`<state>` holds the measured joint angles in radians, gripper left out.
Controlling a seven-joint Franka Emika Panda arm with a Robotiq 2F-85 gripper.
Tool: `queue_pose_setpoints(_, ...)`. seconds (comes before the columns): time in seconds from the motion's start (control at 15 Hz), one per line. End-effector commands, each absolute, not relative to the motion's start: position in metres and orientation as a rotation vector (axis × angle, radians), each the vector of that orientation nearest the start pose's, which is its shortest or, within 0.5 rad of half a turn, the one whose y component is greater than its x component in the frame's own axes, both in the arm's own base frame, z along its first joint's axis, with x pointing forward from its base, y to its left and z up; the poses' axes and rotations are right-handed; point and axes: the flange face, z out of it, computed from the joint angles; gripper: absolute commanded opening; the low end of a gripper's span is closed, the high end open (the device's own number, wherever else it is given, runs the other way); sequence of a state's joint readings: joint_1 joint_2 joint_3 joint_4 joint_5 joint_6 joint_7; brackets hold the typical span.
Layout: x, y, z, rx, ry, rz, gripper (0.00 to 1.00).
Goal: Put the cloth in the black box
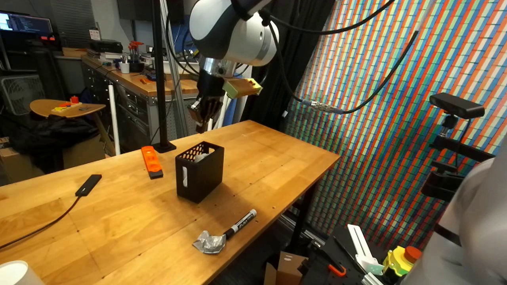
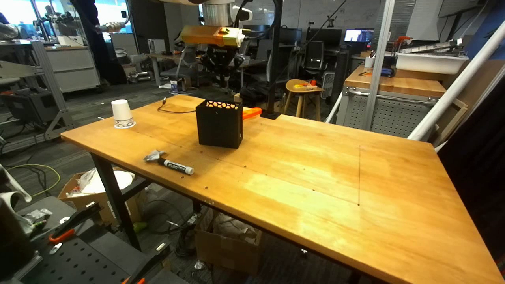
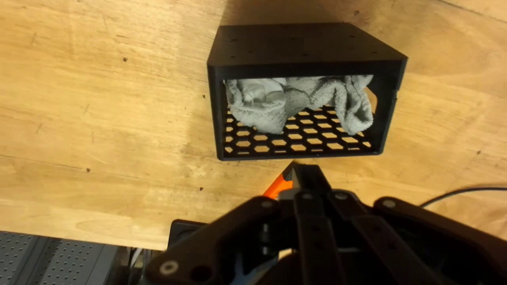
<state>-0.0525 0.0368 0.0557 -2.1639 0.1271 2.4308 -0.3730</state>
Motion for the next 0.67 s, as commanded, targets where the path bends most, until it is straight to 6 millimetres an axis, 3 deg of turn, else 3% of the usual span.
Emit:
queue_pose_setpoints(0.0, 0.557, 0.002, 0.41, -3.019, -0.414, -0.401, 0.07)
queue_pose_setpoints(0.13, 0.545, -0.001, 0.419, -3.004, -0.389, -0.429, 0.23)
queue_pose_setpoints(0.2, 0.542, -0.001, 0.421, -3.004, -0.387, -0.434, 0.26)
queue_pose_setpoints(0.6, 0.539, -0.002, 0.419, -3.005, -0.384, -0.435, 0.27)
